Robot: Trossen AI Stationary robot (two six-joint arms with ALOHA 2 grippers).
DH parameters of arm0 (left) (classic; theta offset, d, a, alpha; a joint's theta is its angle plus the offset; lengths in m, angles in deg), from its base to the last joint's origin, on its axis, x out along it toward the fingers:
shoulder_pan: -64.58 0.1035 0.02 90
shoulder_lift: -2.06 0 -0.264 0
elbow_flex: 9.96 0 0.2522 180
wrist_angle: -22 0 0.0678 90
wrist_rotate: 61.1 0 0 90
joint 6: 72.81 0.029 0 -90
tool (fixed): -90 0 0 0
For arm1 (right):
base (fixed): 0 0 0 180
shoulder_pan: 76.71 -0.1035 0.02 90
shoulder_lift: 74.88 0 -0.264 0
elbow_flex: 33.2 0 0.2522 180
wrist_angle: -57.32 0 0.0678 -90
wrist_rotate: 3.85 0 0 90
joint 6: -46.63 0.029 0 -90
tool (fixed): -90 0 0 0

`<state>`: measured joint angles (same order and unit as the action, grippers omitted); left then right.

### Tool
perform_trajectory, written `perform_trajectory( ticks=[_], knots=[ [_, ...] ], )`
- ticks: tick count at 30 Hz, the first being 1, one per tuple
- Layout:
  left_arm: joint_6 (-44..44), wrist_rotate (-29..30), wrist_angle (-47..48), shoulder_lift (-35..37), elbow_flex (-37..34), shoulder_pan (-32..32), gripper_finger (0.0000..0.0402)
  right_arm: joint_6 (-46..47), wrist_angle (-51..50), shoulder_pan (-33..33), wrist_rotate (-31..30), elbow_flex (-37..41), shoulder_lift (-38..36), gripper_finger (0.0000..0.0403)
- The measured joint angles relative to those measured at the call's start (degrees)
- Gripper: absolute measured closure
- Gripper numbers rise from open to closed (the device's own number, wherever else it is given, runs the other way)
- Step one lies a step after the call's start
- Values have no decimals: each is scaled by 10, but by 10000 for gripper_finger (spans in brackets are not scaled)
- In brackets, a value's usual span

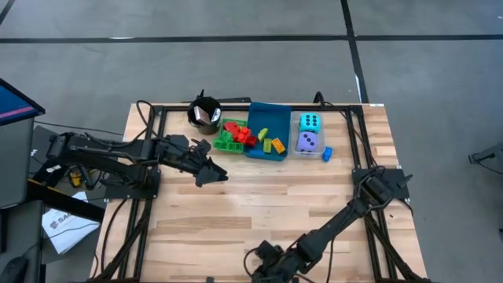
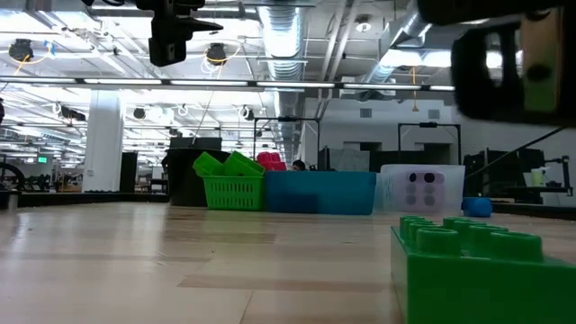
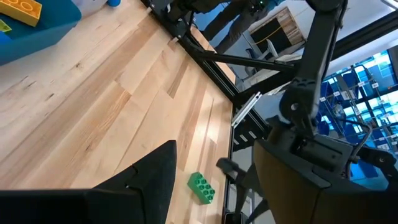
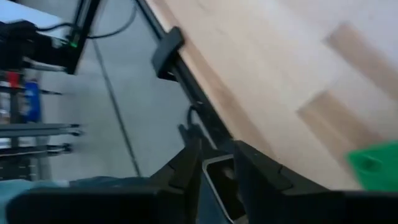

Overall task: Pick & Place Toys
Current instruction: Put the small stud green game piece into the blue bin

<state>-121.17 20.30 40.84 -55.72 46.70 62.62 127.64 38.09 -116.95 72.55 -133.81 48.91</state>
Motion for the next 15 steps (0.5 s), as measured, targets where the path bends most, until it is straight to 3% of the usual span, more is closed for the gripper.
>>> perform_trajectory(
  ticks=[7,15],
  knots=[
    [0,0,0,0,0,0,193,-19,-135,-10,-14,0,-29,327],
    [1,0,0,0,0,0,193,-15,-189,-14,-5,0,-27,328]
  ],
)
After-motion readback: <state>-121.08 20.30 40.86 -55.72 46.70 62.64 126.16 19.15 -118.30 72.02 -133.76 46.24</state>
